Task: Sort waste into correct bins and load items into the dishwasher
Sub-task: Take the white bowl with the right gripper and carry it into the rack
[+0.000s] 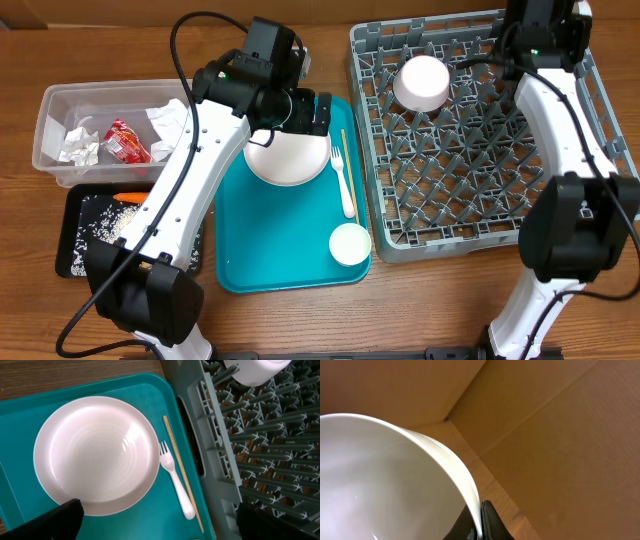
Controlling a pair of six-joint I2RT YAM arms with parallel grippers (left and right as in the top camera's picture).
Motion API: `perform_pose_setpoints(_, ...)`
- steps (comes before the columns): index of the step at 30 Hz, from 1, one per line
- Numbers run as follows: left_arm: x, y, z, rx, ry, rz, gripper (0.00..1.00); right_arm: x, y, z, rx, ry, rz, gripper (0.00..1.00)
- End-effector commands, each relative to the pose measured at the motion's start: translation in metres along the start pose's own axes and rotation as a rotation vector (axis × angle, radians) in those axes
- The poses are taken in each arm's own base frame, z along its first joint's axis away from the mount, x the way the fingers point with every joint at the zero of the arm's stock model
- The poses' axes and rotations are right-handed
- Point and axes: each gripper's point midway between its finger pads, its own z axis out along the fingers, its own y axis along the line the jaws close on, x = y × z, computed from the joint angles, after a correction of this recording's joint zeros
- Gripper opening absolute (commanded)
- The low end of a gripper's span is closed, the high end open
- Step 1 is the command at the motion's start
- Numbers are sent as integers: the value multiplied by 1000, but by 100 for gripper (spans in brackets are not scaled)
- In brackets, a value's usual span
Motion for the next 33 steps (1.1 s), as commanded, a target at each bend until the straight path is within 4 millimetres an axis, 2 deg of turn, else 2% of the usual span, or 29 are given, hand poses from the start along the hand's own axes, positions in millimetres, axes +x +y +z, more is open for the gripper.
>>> perform_pose_setpoints(1,-11,-4,-17,0,-54,22,100,8,7,4,28,14,-85,4)
perform_pose_setpoints(3,-11,-4,-17,0,-54,22,100,16,15,8,27,30,-112,4)
perform_pose_setpoints(12,-11,-4,-17,0,-54,22,100,35,32,1,1,74,-196,4)
perform_pose_setpoints(21,-11,-4,-17,0,-54,22,100,52,32,-2,-7,128,-267,4)
perform_pose_setpoints(27,-11,-4,-17,0,-54,22,100,60,26,6,-10,158,-285,4)
perform_pose_setpoints(30,-11,-4,-17,1,-54,22,100,74,34,5,-82,196,-335,4)
perform_pose_setpoints(33,-11,-4,-17,1,-54,22,100,88,54,-1,-218,230,-374,4)
